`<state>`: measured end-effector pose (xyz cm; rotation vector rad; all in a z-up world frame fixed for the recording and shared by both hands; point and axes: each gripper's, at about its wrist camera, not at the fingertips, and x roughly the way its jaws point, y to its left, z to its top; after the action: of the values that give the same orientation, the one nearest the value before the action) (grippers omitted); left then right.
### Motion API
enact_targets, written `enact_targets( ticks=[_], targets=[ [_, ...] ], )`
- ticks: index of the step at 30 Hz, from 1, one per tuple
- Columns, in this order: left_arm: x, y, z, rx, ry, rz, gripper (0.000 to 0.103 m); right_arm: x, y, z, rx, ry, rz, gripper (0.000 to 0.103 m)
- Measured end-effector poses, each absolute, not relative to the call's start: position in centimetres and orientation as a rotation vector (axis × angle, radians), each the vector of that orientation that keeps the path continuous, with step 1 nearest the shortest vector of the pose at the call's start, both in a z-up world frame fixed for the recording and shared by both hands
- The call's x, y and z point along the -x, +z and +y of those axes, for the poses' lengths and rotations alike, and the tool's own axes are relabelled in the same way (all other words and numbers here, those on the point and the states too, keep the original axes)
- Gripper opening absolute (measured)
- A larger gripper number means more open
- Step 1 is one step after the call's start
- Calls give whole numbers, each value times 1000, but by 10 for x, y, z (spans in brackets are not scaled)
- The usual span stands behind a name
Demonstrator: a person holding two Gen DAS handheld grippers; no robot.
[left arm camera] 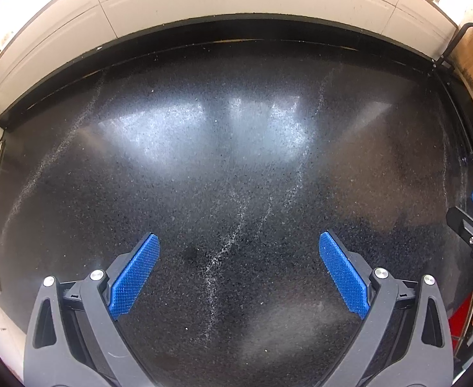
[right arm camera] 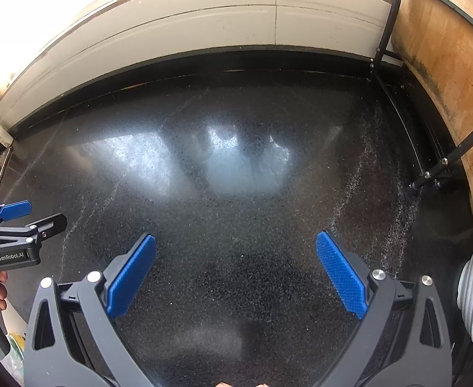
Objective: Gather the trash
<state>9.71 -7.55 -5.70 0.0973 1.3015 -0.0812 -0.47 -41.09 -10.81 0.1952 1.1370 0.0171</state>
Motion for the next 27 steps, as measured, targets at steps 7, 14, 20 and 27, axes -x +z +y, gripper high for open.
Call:
enact_targets(
  ticks=[7,14,20,27],
  targets=[
    [-98,-59,-70,-80,-87,1304,96,11,-108,-408,-189,-8,1136,96],
    [-94,-61,-69,-86,-94,1311,96,15,-110,-403,-189,-16,1146,96],
    [-93,-63,-65,-82,-93,1314,96,17,-111,-399,-184,-20,1151,96],
    [-93,-65,-64,-88,-105,1318,96,19,-110,-395,-172,-23,1155,96]
  ],
)
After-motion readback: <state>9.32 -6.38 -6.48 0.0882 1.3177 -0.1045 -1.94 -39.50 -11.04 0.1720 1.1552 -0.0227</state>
